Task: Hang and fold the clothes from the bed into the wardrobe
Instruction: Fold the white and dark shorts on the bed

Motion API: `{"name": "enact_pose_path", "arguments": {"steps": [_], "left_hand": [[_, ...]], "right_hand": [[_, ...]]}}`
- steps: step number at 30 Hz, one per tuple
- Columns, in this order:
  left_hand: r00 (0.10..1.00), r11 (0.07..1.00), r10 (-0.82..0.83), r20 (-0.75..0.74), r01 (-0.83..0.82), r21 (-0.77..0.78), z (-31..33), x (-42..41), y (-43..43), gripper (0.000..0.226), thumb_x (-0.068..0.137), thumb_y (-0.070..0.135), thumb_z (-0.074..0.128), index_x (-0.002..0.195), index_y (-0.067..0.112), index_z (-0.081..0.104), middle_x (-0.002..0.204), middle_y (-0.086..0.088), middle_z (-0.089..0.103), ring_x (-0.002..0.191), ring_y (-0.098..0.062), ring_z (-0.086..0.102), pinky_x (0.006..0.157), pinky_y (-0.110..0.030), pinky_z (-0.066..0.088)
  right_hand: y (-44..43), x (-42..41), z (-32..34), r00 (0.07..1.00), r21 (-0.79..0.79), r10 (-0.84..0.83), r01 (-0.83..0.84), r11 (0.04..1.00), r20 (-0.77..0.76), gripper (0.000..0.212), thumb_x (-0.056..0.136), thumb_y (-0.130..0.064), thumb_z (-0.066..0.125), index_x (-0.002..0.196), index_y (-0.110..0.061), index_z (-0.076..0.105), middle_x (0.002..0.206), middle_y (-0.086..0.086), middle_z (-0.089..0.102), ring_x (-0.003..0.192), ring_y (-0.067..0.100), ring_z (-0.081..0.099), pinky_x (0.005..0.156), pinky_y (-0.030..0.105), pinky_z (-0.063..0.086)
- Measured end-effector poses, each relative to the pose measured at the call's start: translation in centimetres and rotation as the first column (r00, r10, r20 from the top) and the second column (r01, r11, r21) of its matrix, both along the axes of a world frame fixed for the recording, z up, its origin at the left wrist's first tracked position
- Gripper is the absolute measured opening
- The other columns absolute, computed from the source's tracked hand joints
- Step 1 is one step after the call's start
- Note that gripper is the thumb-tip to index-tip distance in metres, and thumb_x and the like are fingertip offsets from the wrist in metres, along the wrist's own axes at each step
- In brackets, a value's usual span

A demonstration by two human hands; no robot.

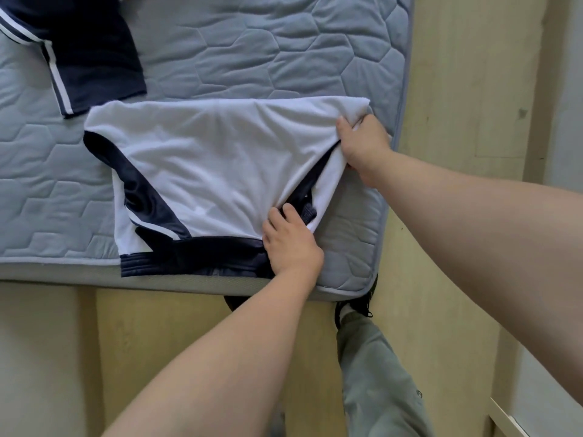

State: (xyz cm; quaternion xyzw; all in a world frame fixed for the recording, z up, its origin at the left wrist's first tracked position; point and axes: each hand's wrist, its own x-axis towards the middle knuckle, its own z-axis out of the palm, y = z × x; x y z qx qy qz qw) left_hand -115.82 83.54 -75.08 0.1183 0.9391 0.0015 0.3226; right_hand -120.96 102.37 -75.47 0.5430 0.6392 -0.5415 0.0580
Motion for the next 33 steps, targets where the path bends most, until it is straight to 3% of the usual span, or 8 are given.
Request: {"name": "enact_pose_path", "arguments": {"steps": [6,9,13,17,22,26,28,33], "left_hand": [[0.973,0.968,0.189,0.134,-0.208,0.141,2.1,0.5,0.7,0.062,0.084,-0.007,0.052,0.141,0.013,0.035,0.148,-0.006,0.028,0.128,-0.029,0.037,0.104,-0.037,0.041],[0.955,0.948,0.163,0.249,-0.221,0.23,3.6,1.6,1.4,0.067,0.086,-0.007,0.048,0.146,0.017,0.033,0.151,0.0,0.028,0.131,-0.025,0.037,0.105,-0.035,0.041],[0.892,0.911,0.069,0.446,-0.239,0.336,5.4,2.8,3.3,0.065,0.084,-0.008,0.048,0.143,0.018,0.041,0.139,0.0,0.044,0.12,-0.026,0.051,0.086,-0.032,0.046],[0.787,0.894,0.015,0.617,-0.286,0.344,7.1,3.0,3.7,0.075,0.084,-0.007,0.042,0.152,0.024,0.035,0.146,-0.002,0.047,0.127,-0.028,0.05,0.1,-0.04,0.05],[0.7,0.83,0.045,0.712,-0.424,0.364,10.0,-0.7,-0.7,0.059,0.077,-0.006,0.033,0.108,0.034,0.062,0.091,0.005,0.064,0.084,-0.02,0.061,0.056,-0.021,0.052],[0.64,0.747,0.111,0.76,-0.558,0.36,12.1,-4.8,-6.4,0.054,0.067,-0.011,0.04,0.098,0.025,0.066,0.092,-0.001,0.073,0.09,-0.022,0.071,0.072,-0.034,0.06],[0.555,0.654,0.182,0.812,-0.684,0.322,12.5,-6.7,-9.0,0.059,0.067,-0.02,0.037,0.1,0.018,0.067,0.087,-0.002,0.075,0.086,-0.025,0.073,0.063,-0.033,0.058],[0.432,0.474,0.347,0.832,-0.847,0.241,11.1,-10.5,-13.9,0.059,0.069,-0.03,0.027,0.095,0.007,0.064,0.079,-0.007,0.074,0.078,-0.03,0.072,0.055,-0.031,0.056]], "right_hand": [[0.6,1.7,1.1,0.996,-0.021,-0.093,0.093,0.995,-0.005,0.041,0.098,-0.035,0.054,0.126,-0.005,0.049,0.127,0.013,0.056,0.116,0.032,0.056,0.097,0.049,0.05],[1.8,2.9,2.2,0.989,0.036,-0.146,0.144,0.989,0.04,0.037,0.099,-0.031,0.053,0.124,-0.005,0.046,0.127,0.014,0.054,0.114,0.034,0.056,0.094,0.051,0.051],[4.1,5.5,3.7,0.931,0.158,-0.346,0.327,0.932,0.115,0.031,0.098,-0.027,0.048,0.123,-0.01,0.046,0.118,0.008,0.057,0.103,0.029,0.059,0.092,0.045,0.052],[3.3,5.6,5.7,0.885,0.23,-0.464,0.441,0.867,0.051,0.03,0.097,-0.03,0.045,0.118,-0.009,0.046,0.106,0.004,0.059,0.091,0.026,0.056,0.08,0.034,0.047],[-1.9,0.7,9.6,0.978,0.315,-0.167,0.2,0.928,-0.129,0.015,0.092,-0.029,0.051,0.093,-0.015,0.043,0.073,-0.009,0.05,0.071,0.021,0.048,0.056,0.026,0.024],[-7.4,-4.3,11.9,0.976,0.367,0.084,-0.004,0.93,-0.202,0.012,0.09,-0.024,0.051,0.091,-0.016,0.042,0.076,-0.005,0.051,0.067,0.014,0.047,0.055,0.021,0.03],[-9.8,-6.8,12.5,0.961,0.342,0.155,-0.069,0.937,-0.229,0.009,0.09,-0.017,0.048,0.091,-0.015,0.04,0.071,-0.007,0.045,0.061,0.007,0.042,0.053,0.015,0.034],[-14.9,-12.4,12.3,0.917,0.29,0.33,-0.26,0.921,-0.224,0.01,0.091,-0.014,0.043,0.096,-0.02,0.036,0.07,-0.006,0.045,0.057,0.01,0.044,0.048,0.026,0.026]]}}
